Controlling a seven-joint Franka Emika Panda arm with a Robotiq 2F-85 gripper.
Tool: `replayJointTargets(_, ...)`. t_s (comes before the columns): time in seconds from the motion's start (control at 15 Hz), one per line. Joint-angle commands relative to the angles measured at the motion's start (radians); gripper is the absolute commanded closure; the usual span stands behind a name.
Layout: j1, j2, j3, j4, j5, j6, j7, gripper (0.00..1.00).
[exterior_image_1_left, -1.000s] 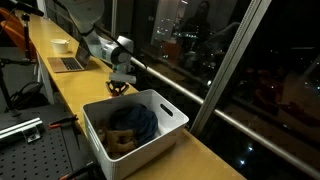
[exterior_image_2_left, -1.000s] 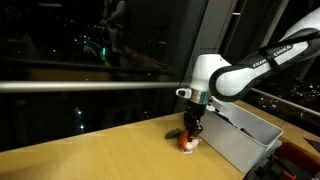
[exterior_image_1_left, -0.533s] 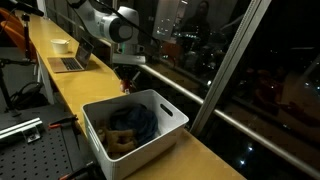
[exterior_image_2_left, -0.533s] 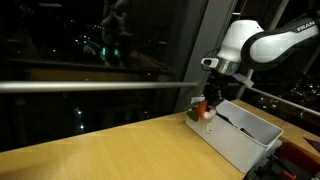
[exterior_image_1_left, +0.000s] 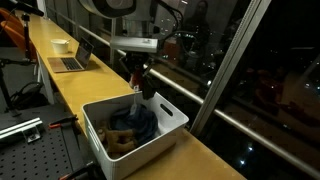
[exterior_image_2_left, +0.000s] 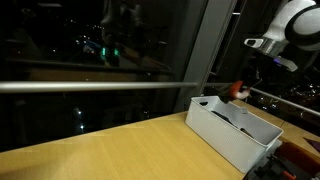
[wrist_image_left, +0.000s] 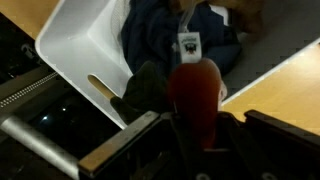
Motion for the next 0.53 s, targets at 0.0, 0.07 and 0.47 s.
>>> replayJointTargets(0.0,0.017,-0.066,-0.065,-0.034,0.042,-0.020,-0.057,0.95)
replayJointTargets(0.07,0.021,-0.065,-0.076,-0.032,0.040,-0.022,-0.061,0.95)
replayJointTargets(0.47,0.032,-0.025,-0.089,-0.003,0.048,-0.027,-0.059,0.54)
